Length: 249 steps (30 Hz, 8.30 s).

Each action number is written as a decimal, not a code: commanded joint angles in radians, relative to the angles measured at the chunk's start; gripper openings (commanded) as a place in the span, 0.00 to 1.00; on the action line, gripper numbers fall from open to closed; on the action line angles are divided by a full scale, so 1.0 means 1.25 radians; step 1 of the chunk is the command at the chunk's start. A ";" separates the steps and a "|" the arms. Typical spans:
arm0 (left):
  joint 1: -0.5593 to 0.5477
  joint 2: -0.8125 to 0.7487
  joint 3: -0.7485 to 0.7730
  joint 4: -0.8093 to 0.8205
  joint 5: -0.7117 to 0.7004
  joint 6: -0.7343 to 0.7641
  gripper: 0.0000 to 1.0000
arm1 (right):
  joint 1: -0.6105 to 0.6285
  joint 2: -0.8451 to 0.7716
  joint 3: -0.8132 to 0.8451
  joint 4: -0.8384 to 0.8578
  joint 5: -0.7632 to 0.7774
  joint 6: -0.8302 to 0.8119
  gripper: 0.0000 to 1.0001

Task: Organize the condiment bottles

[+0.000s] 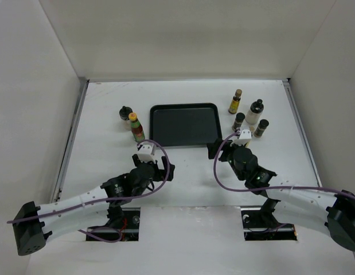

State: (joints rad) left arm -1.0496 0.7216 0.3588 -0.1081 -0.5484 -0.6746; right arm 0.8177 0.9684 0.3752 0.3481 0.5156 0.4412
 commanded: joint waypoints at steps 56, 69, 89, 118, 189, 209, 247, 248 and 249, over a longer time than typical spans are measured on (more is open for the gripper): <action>0.433 0.241 0.275 0.129 -0.159 0.178 0.72 | 0.058 0.022 0.040 0.033 -0.036 -0.040 0.22; 0.448 0.369 0.344 0.203 -0.126 0.203 0.62 | 0.118 0.088 0.059 0.086 -0.077 -0.073 0.80; 0.459 0.457 0.382 0.327 -0.210 0.300 0.22 | 0.118 0.098 0.057 0.087 -0.077 -0.074 0.82; 0.408 0.754 0.740 0.485 -0.101 0.407 0.20 | 0.094 0.065 0.032 0.096 -0.077 -0.066 0.90; 0.657 0.807 0.577 0.214 -0.078 0.179 0.62 | 0.078 0.095 0.052 0.057 -0.070 -0.056 0.86; 0.341 0.468 0.339 0.274 -0.207 0.196 0.41 | 0.078 0.082 0.047 0.060 -0.059 -0.055 0.85; 0.230 0.194 0.148 0.405 -0.247 0.207 1.00 | 0.006 -0.130 0.165 -0.171 0.115 -0.034 0.60; 0.229 0.158 0.119 0.415 -0.261 0.206 1.00 | -0.013 -0.128 0.170 -0.190 0.133 -0.035 0.64; 0.230 0.123 0.088 0.426 -0.268 0.201 1.00 | -0.035 -0.124 0.175 -0.210 0.156 -0.035 0.68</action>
State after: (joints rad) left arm -0.7570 0.9581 0.5518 0.3672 -0.8196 -0.4225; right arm 0.8249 0.8169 0.5430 0.2054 0.6102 0.4080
